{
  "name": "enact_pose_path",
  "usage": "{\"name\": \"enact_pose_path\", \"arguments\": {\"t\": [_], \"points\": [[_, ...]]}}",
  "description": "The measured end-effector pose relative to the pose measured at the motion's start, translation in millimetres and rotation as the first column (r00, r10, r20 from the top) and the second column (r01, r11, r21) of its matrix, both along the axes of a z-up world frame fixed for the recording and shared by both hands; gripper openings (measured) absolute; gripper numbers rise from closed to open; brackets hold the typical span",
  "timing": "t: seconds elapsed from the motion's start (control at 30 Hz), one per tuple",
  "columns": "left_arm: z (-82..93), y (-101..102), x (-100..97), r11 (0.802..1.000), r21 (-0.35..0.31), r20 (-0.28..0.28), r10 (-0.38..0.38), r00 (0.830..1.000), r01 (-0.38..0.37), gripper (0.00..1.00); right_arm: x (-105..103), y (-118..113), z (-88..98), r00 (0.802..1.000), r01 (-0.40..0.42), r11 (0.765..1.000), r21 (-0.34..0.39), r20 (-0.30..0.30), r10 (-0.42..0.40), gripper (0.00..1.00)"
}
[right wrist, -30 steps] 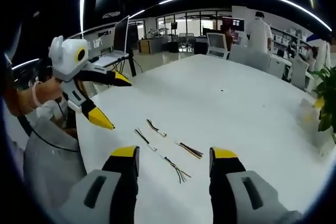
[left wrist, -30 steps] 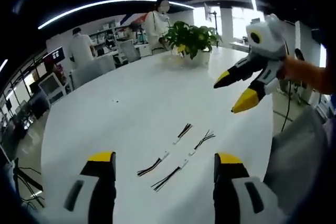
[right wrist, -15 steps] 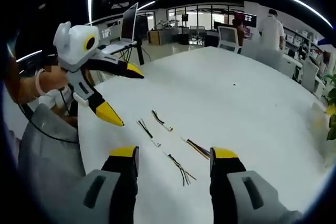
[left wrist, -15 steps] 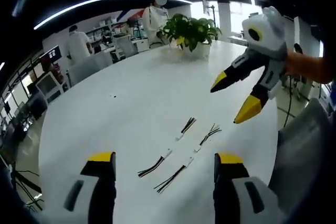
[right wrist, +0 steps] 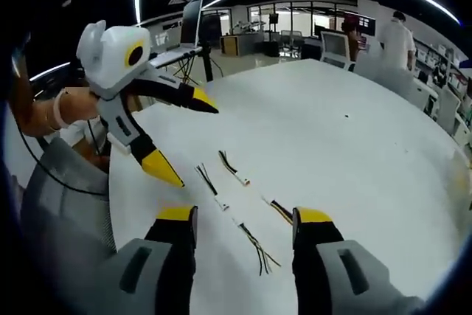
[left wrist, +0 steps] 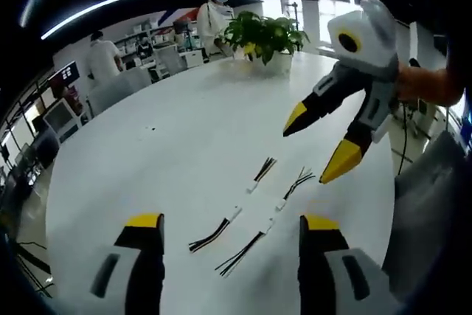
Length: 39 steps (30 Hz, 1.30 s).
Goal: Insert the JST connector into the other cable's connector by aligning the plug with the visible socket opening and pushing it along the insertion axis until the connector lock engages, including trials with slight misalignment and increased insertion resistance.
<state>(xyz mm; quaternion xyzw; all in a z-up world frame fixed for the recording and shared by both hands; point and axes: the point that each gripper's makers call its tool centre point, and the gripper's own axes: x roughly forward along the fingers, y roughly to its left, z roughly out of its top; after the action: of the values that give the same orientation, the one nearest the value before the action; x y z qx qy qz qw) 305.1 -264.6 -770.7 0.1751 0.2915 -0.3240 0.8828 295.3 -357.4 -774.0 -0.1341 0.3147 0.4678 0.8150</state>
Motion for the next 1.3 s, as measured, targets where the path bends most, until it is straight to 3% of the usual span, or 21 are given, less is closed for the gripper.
{"name": "enact_pose_path", "arguments": {"t": [0.4, 0.53, 0.9, 1.03, 1.3], "points": [[-7.4, -2.6, 13.9, 0.999, -0.004, 0.000, -0.032, 0.999, 0.032, 0.70, 12.9, -3.5, -6.2, 1.000, 0.008, 1.000, 0.005, -0.002, -0.008, 0.48], [-7.6, -5.1, 17.0, 0.997, 0.005, 0.016, -0.079, 0.997, 0.079, 0.60, 19.2, -3.3, -8.5, 1.000, 0.005, 1.000, -0.001, 0.005, -0.005, 0.47], [-16.1, -5.6, 23.4, 0.996, 0.001, 0.000, -0.093, 0.996, 0.093, 0.60, 25.2, -1.7, -18.9, 0.999, -0.044, 0.999, -0.021, 0.018, 0.044, 0.43], [-15.6, -9.8, 24.4, 0.991, -0.023, 0.009, -0.128, 0.992, 0.128, 0.52, 27.6, -1.1, -23.4, 0.999, -0.050, 0.998, -0.023, 0.014, 0.050, 0.41], [-22.1, -10.7, 29.5, 0.987, -0.029, 0.014, -0.159, 0.987, 0.159, 0.48, 34.8, 1.2, -24.6, 0.996, -0.073, 0.997, -0.012, 0.040, 0.074, 0.37]]}}
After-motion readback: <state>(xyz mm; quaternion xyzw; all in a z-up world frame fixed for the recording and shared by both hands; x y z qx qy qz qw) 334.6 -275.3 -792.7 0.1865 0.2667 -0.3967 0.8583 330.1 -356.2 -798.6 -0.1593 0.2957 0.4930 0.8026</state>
